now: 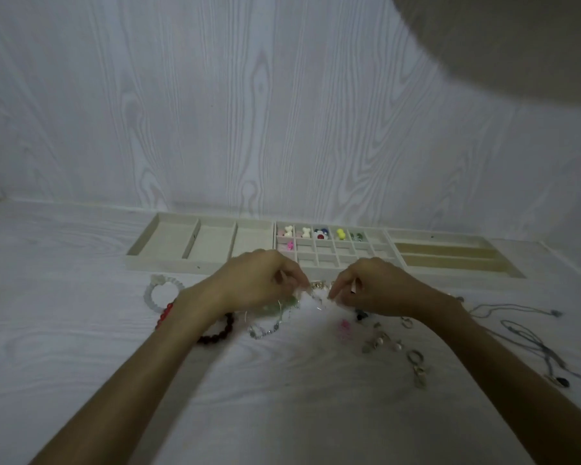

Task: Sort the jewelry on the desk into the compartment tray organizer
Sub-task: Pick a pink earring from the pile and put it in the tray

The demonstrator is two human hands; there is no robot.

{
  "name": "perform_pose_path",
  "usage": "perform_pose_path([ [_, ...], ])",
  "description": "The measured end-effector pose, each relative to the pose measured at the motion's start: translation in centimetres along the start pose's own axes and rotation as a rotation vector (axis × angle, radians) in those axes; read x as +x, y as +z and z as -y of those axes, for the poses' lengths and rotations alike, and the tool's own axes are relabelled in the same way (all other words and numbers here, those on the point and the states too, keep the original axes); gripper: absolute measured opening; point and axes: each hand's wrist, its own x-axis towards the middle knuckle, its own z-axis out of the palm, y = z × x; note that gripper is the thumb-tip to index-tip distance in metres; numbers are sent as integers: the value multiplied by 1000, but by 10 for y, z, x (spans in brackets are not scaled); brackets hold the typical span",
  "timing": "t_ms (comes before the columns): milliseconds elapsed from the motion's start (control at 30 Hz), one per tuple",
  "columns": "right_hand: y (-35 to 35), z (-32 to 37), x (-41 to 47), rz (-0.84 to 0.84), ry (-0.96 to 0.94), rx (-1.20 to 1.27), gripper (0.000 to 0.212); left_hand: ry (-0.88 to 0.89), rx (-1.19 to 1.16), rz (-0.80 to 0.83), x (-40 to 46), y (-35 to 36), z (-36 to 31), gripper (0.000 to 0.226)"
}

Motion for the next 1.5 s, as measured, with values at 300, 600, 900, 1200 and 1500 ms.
perform_pose_path([
  [300,27,-10,-37,-193,153,65,21,-78,-36,36,4,55,-38,25],
  [600,38,-7,-41,-275,142,185,5,-112,-388,97,6,56,-39,26],
  [900,27,-7,-41,-343,71,653,7,-171,-576,54,0,47,-37,30],
  [1200,17,11,-38,-325,-31,1223,44,-213,-1390,48,0,34,-48,35],
  [1500,21,14,-35,-328,-97,1327,55,-185,-1372,87,-8,20,-49,29],
])
